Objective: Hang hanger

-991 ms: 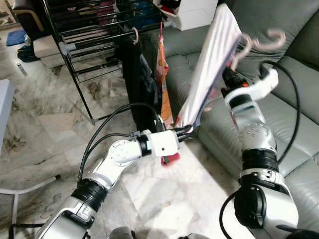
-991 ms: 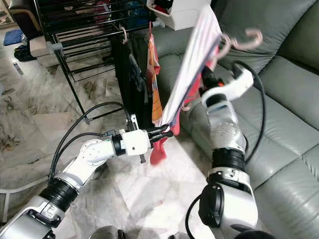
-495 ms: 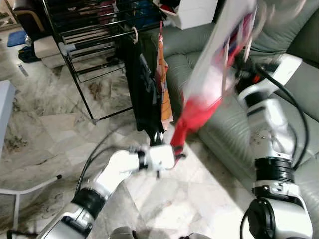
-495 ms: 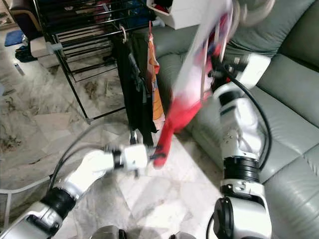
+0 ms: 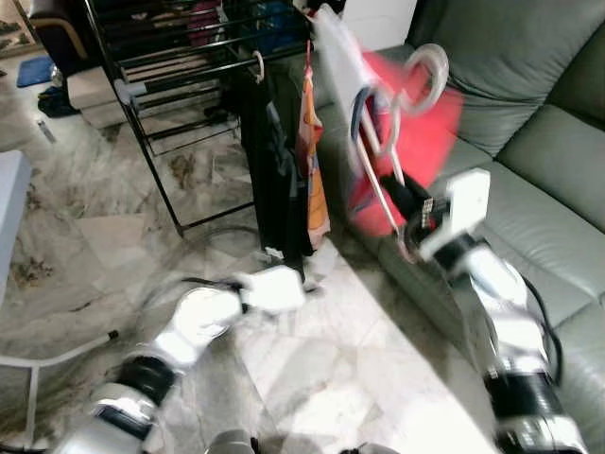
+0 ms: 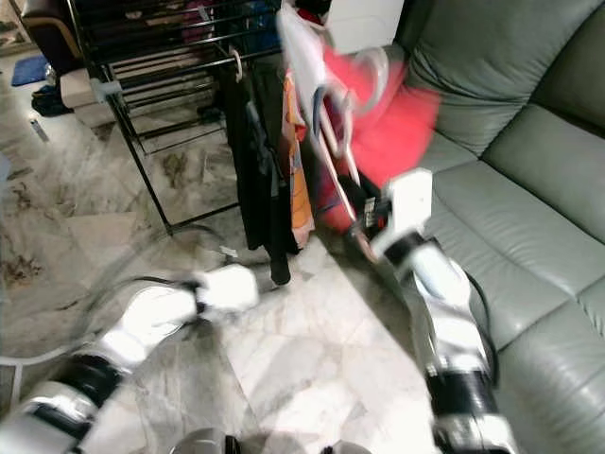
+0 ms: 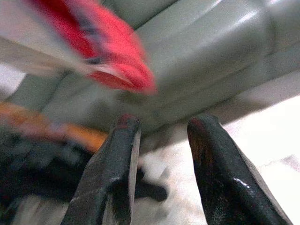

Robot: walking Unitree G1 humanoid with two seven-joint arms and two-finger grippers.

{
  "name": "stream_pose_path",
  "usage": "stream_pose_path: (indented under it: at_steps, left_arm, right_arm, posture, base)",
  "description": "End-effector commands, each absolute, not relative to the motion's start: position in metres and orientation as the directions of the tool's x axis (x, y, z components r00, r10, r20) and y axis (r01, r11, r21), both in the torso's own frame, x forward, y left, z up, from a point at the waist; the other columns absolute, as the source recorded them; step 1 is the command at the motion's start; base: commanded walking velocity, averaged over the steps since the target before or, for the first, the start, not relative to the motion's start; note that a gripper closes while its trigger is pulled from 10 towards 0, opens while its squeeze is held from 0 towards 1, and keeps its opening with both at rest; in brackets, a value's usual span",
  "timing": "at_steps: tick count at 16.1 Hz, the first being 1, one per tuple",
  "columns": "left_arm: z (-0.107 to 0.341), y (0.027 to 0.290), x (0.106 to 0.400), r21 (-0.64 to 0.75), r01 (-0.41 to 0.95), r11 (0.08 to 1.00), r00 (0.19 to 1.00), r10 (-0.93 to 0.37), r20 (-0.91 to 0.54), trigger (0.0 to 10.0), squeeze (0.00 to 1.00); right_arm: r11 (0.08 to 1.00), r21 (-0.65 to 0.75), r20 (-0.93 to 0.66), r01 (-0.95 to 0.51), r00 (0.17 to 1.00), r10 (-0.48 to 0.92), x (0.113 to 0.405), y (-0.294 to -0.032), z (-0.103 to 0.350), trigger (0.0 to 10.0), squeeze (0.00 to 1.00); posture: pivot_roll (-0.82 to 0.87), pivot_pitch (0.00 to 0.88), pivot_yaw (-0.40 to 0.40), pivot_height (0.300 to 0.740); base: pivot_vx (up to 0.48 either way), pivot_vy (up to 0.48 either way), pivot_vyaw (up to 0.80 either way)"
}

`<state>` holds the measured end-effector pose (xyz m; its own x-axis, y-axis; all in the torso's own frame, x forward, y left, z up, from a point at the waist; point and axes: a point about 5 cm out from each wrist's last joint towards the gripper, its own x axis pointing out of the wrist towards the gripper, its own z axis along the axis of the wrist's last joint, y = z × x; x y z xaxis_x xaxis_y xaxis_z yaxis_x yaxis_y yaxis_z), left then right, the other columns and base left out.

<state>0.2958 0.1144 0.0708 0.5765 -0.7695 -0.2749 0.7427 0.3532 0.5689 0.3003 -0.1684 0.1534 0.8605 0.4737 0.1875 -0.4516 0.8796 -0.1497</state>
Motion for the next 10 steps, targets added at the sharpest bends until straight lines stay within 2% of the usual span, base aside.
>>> stream_pose_path:
  at_steps: [1, 2, 3, 5, 6, 10]
  left_arm:
    - [0.077, 0.129, 0.303, 0.599, 0.694, 0.4, 0.637, -0.729, -0.251, 10.0, 1.0]
    - [0.082, 0.142, 0.309, 0.611, 0.648, 0.455, 0.693, -0.686, -0.224, 10.0, 1.0]
    - [0.086, 0.147, 0.312, 0.629, 0.618, 0.472, 0.717, -0.666, -0.204, 10.0, 1.0]
    - [0.1, 0.153, 0.325, 0.616, 0.525, 0.587, 0.795, -0.596, -0.11, 10.0, 1.0]
    - [0.111, 0.15, 0.332, 0.527, 0.491, 0.694, 0.827, -0.562, -0.032, 10.0, 1.0]
    - [0.127, 0.138, 0.342, 0.317, 0.451, 0.834, 0.863, -0.499, 0.085, 10.0, 1.0]
  right_arm:
    - [0.862, -0.237, 0.225, -0.448, 0.837, 0.498, 0.296, -0.165, 0.163, 10.0, 0.0]
    - [0.855, -0.274, 0.197, -0.441, 0.844, 0.498, 0.289, -0.17, 0.156, 10.0, 0.0]
    - [0.842, -0.289, 0.177, -0.456, 0.838, 0.515, 0.284, -0.17, 0.152, 10.0, 0.0]
    - [0.817, -0.31, 0.14, -0.486, 0.827, 0.545, 0.276, -0.17, 0.143, 10.0, 0.0]
    - [0.81, -0.271, 0.129, -0.52, 0.814, 0.566, 0.272, -0.167, 0.139, 10.0, 0.0]
    - [0.751, -0.241, 0.09, -0.615, 0.756, 0.649, 0.266, -0.159, 0.133, 10.0, 0.0]
  posture:
    - [-0.08, 0.0, 0.029, 0.74]
    - [-0.08, 0.0, 0.026, 0.74]
    - [-0.08, 0.0, 0.024, 0.74]
    - [-0.08, 0.0, 0.022, 0.74]
    - [-0.09, 0.0, 0.021, 0.74]
    - [-0.09, 0.0, 0.022, 0.74]
  base:
    - [0.0, 0.0, 0.0]
    - [0.0, 0.0, 0.0]
    - [0.0, 0.0, 0.0]
    - [0.0, 0.0, 0.0]
    - [0.0, 0.0, 0.0]
    - [0.0, 0.0, 0.0]
